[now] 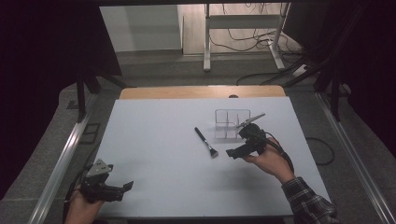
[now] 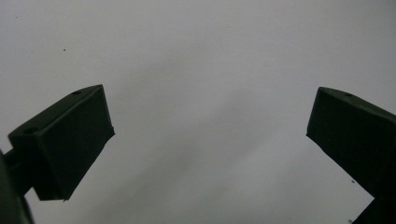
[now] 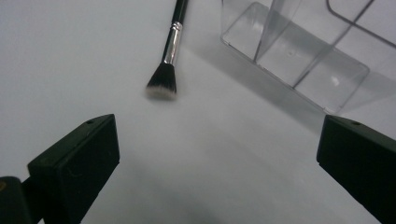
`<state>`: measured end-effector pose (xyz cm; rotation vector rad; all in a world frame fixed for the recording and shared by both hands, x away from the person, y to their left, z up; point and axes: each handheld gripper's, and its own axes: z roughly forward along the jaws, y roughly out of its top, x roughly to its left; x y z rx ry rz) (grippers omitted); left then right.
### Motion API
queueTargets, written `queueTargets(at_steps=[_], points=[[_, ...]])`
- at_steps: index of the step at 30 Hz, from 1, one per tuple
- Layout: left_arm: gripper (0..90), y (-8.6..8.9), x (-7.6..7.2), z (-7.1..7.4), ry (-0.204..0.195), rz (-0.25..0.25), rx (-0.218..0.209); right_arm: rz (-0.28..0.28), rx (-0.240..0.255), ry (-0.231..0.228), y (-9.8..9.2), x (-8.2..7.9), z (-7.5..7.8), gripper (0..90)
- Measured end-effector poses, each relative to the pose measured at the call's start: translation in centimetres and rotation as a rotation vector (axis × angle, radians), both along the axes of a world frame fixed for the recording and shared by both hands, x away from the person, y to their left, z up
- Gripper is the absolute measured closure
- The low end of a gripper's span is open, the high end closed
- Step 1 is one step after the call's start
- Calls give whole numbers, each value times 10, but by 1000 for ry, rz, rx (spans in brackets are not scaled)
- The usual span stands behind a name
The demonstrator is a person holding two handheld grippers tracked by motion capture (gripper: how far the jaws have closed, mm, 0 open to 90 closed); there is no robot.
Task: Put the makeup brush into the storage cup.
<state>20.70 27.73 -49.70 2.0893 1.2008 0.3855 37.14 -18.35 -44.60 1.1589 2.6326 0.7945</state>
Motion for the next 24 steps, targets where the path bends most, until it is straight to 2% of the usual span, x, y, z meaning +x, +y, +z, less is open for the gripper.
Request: queueTargets(at_steps=[24], points=[[4,0,0,0,0,-3,-1,58,-37,24,38,15,-10,0]])
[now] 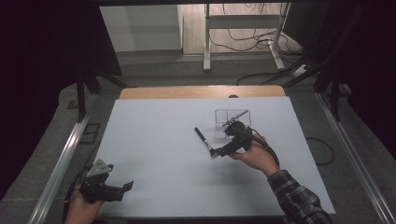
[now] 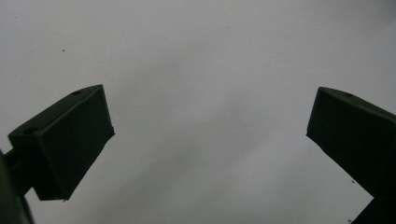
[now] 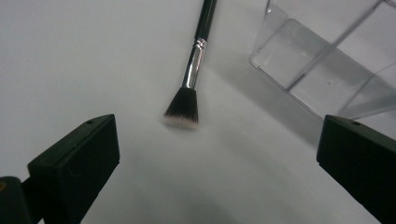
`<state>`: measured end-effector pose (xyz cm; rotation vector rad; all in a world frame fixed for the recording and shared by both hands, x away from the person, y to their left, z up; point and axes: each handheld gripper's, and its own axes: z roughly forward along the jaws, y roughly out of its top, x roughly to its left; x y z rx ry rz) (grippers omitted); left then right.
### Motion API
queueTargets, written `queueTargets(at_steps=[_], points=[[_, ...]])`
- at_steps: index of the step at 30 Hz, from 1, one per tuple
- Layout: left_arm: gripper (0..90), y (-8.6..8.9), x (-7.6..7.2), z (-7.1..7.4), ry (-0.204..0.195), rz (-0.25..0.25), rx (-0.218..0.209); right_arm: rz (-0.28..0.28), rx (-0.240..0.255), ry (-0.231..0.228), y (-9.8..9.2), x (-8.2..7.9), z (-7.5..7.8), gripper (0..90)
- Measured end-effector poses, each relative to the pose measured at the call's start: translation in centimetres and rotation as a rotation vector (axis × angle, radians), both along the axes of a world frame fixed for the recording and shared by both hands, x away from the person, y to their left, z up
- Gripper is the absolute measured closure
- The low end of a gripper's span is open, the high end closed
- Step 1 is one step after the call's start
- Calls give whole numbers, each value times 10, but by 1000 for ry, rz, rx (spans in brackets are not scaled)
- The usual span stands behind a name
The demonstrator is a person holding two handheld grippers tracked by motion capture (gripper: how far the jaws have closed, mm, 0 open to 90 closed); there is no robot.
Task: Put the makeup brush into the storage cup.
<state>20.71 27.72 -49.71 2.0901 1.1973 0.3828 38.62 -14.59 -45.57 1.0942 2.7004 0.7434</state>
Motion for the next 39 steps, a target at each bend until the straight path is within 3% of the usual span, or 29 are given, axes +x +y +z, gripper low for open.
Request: queueTargets(at_steps=[39], points=[[4,0,0,0,1,-5,-2,57,-41,15,40,19,-12,58]])
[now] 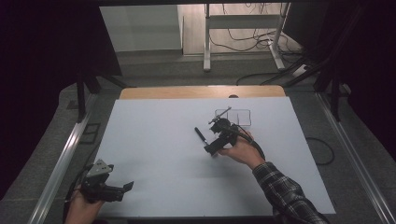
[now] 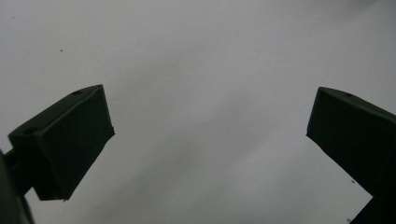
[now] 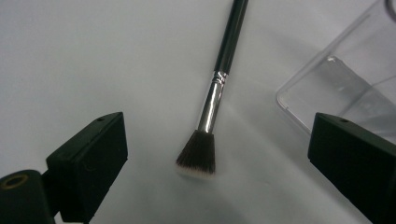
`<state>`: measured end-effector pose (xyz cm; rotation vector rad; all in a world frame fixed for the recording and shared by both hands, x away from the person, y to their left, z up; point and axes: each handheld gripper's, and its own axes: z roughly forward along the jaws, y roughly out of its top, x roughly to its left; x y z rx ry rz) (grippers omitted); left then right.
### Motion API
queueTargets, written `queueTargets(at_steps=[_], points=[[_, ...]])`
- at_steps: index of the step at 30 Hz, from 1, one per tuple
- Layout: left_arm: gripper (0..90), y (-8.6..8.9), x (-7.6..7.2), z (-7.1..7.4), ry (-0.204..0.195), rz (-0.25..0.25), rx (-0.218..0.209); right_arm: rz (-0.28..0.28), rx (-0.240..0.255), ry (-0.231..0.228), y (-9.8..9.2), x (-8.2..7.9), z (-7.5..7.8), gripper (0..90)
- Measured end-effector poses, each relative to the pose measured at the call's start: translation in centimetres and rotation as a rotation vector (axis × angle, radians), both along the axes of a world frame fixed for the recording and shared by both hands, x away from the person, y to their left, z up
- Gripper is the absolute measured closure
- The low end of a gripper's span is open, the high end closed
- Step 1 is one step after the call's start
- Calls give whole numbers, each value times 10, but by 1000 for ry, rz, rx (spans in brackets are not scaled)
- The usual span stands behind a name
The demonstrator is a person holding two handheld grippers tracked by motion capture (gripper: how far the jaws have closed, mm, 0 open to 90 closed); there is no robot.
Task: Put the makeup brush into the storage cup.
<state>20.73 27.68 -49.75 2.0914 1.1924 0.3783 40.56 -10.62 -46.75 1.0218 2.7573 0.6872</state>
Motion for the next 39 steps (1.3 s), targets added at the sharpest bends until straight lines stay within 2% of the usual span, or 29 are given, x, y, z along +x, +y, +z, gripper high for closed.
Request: queueTargets(at_steps=[25,39], points=[[5,0,0,0,2,-3,1,31,-12,31,31,10,-10,104],[5,-1,0,-1,4,-7,7,7,-29,50,32,14,-24,183]])
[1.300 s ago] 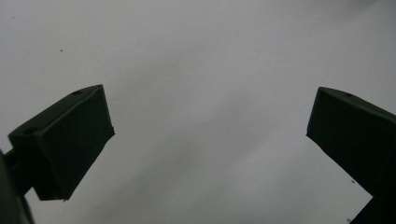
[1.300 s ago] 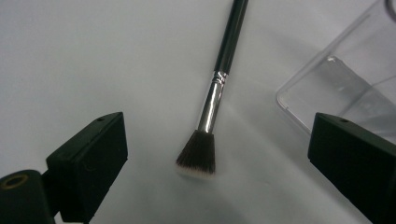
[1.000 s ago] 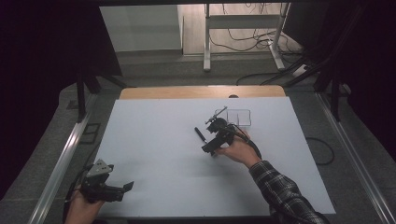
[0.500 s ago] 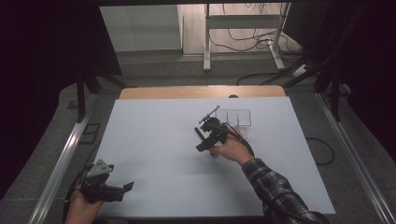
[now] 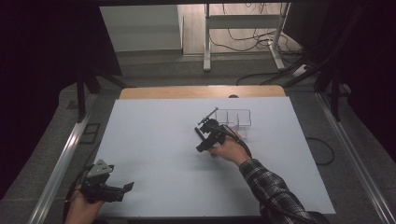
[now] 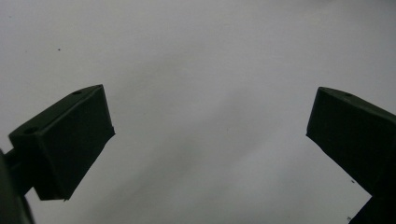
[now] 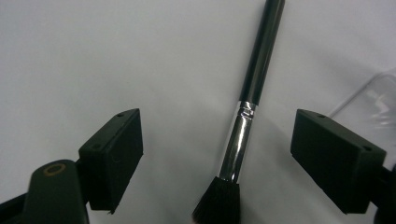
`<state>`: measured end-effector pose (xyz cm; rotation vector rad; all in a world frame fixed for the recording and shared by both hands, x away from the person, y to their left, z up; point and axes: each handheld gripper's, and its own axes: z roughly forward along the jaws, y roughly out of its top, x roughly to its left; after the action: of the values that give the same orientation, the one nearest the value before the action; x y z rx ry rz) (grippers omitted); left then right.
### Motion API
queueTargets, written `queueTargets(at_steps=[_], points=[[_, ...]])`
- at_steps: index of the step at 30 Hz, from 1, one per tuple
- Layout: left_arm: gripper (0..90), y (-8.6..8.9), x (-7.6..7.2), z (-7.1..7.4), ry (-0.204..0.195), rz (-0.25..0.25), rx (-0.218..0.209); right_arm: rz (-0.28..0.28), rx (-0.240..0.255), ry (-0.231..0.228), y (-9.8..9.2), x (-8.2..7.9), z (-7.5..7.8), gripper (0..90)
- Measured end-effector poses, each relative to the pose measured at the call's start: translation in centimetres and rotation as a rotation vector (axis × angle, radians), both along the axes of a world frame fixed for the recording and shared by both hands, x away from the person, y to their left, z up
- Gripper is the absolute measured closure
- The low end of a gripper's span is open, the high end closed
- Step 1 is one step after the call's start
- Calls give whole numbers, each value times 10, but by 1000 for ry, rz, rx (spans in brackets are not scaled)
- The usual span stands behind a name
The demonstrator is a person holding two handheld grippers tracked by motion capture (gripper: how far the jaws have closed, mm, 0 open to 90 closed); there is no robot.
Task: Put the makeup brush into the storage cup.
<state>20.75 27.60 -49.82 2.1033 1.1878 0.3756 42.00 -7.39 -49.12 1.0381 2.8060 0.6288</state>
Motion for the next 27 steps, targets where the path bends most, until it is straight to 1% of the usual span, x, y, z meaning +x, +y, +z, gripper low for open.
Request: queueTargets(at_steps=[5,8,13,14,17,19,20,21,22,26,27], points=[[5,0,0,0,0,-1,0,-30,-10,7,-1,1,-7,235],[5,0,0,0,2,-2,3,-41,-19,8,-1,0,-11,286],[5,0,0,0,3,-4,5,-43,-48,1,0,-1,-15,354],[6,0,0,0,4,-4,5,-45,-53,-7,1,-2,-15,372],[5,-1,0,0,5,-7,7,-49,-88,-40,2,-4,-15,472],[6,-1,0,0,5,-8,9,-46,-91,-41,1,-5,-14,571],[5,-1,0,0,5,-8,10,-44,-93,-36,1,-5,-13,677],[6,-1,0,0,5,-8,10,-44,-98,-33,0,-6,-12,739],[6,-1,0,0,5,-8,10,-45,-96,-23,0,-6,-12,764],[5,-1,0,0,5,-8,11,-46,-96,-28,-1,-7,-12,772],[6,-1,0,0,5,-8,11,-49,-89,-25,-1,-7,-12,772]])
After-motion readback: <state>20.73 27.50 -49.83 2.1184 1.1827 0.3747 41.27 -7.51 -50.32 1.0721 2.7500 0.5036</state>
